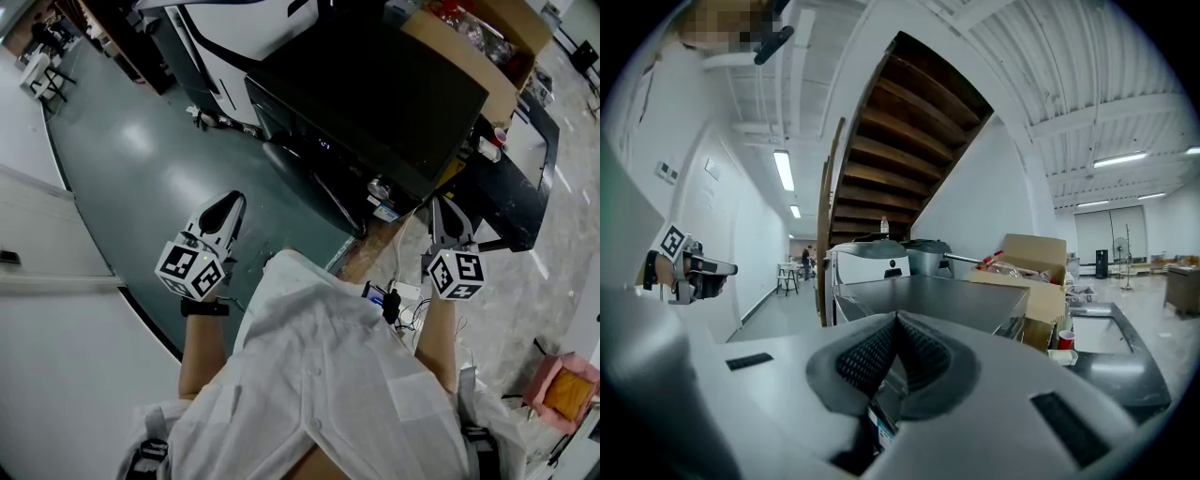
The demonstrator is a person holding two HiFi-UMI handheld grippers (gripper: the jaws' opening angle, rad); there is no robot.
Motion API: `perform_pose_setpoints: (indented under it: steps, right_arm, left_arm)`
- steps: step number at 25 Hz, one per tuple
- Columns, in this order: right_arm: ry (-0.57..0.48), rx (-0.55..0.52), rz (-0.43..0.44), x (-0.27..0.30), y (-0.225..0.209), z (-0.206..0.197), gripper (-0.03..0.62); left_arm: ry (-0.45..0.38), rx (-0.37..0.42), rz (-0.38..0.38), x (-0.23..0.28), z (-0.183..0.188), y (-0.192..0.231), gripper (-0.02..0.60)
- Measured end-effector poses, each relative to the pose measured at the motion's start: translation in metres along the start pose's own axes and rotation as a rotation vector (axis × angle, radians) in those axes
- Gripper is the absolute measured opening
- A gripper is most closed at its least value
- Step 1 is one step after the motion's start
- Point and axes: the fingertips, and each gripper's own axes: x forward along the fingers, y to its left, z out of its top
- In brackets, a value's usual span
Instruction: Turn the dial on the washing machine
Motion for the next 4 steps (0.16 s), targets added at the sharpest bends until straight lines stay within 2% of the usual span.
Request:
perform_pose_setpoints:
  steps: [4]
  right_arm:
    - [0.001,-0.001,0.008,0.0006,0.0023,-0.0015,0.0]
  left_arm:
    - [0.004,0.003,-0.008,0.0012,-0.0017,-0.0019,0.037]
